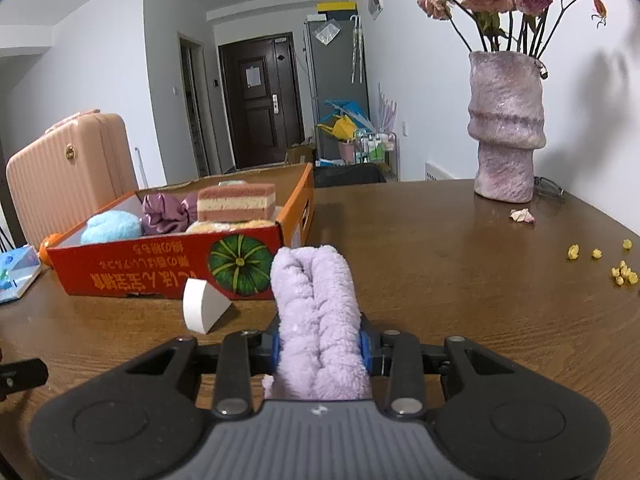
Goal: Organize soft objects
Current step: 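Grasp the lilac fluffy headband with the right tool and lift it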
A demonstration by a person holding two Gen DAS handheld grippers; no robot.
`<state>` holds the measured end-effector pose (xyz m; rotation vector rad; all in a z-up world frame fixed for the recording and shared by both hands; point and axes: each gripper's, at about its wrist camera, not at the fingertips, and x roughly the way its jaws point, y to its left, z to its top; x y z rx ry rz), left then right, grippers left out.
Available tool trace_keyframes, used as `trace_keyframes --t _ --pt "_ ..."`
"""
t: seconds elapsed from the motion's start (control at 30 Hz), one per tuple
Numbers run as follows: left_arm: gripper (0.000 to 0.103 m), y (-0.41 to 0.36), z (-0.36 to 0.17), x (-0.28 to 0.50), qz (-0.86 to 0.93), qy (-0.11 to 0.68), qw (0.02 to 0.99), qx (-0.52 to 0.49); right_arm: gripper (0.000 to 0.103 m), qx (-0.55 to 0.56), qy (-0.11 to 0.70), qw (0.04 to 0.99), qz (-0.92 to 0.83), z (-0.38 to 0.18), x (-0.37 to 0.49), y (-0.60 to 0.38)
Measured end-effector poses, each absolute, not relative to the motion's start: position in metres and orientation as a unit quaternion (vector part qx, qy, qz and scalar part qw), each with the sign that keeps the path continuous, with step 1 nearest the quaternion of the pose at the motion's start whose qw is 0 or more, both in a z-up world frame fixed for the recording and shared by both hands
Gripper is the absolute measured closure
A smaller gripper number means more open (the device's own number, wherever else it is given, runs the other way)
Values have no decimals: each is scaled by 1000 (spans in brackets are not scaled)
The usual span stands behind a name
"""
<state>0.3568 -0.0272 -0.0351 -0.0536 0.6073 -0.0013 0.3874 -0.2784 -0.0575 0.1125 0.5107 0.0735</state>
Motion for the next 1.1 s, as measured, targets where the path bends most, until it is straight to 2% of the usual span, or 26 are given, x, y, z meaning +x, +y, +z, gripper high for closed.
trace_keyframes --t 1.1 --pt "0 -119 -44 428 -22 312 950 -4 70 49 214 976 4 -54 415 -321"
